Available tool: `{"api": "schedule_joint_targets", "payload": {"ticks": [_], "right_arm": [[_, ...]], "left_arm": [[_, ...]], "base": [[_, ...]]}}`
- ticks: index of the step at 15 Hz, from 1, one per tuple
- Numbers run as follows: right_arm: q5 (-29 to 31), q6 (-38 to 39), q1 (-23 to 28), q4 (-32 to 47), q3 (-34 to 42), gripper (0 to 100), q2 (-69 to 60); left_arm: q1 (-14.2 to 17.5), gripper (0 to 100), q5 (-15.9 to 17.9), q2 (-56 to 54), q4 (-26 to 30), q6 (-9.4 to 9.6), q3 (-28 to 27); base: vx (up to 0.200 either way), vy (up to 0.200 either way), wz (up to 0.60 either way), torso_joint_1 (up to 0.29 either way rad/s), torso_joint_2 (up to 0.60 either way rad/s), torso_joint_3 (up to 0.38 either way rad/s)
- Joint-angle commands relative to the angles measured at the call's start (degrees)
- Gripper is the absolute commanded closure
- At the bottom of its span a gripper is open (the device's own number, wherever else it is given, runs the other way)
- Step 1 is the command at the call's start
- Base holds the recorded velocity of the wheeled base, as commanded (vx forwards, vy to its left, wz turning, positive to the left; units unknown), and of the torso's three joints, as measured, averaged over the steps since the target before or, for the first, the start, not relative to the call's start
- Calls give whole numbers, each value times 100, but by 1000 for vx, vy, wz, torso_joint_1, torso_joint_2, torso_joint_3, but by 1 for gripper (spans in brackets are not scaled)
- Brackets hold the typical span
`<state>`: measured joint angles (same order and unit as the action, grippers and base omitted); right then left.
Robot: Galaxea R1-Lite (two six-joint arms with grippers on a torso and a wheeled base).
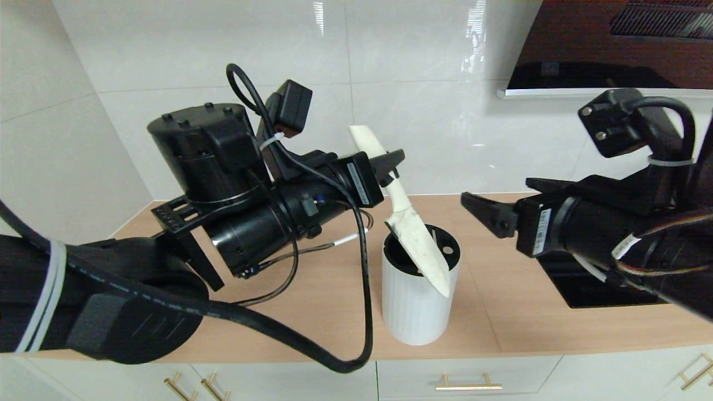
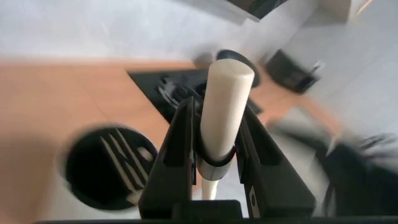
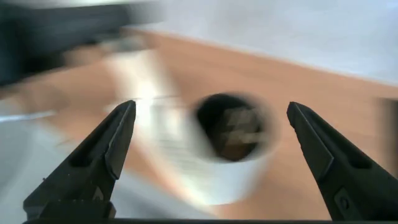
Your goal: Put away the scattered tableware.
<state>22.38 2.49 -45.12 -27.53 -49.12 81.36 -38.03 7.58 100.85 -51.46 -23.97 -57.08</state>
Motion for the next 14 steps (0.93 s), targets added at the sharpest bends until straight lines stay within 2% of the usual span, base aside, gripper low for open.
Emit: {"api": "schedule_joint_targets", "payload": {"ticks": [1,2,3,4,5,6,7,8,9,10,14], "right_arm": [[-59,-55,469,107,-10,0,-402],[-50,-90,539,107,-10,0,-375],[-50,-108,557,116,-1,0,-375],[-50,-117,618,107,7,0,-366],[-50,-117,618,116,16,0,-375],[-50,-117,627,116,7,0,-366],[-50,-117,671,116,25,0,-340],[-50,-117,706,116,25,0,-331],[-50,-117,715,116,25,0,-323],[-50,-117,715,116,25,0,-287],[-41,-117,715,116,25,0,-208]], "left_arm": [[235,100,-2,-4,-5,375,-339],[305,100,-11,-31,-5,533,-374],[305,100,-11,-57,-5,586,-366],[305,100,-2,-57,-66,779,-330],[305,100,24,31,-145,1149,-348],[305,100,68,312,-251,1694,-550],[305,100,59,602,-479,2063,-814],[305,100,42,804,-936,2186,-840],[297,100,59,954,-1402,2186,-823],[235,100,68,1033,-1569,2212,-823],[94,100,59,1024,-1578,2238,-761]], "base": [[0,0,0,0,0,0],[0,0,0,0,0,0],[0,0,0,0,0,0],[0,0,0,0,0,0],[0,0,0,0,0,0],[0,0,0,0,0,0],[0,0,0,0,0,0],[0,0,0,0,0,0],[0,0,0,0,0,0],[0,0,0,0,0,0],[0,0,0,0,0,0]]}}
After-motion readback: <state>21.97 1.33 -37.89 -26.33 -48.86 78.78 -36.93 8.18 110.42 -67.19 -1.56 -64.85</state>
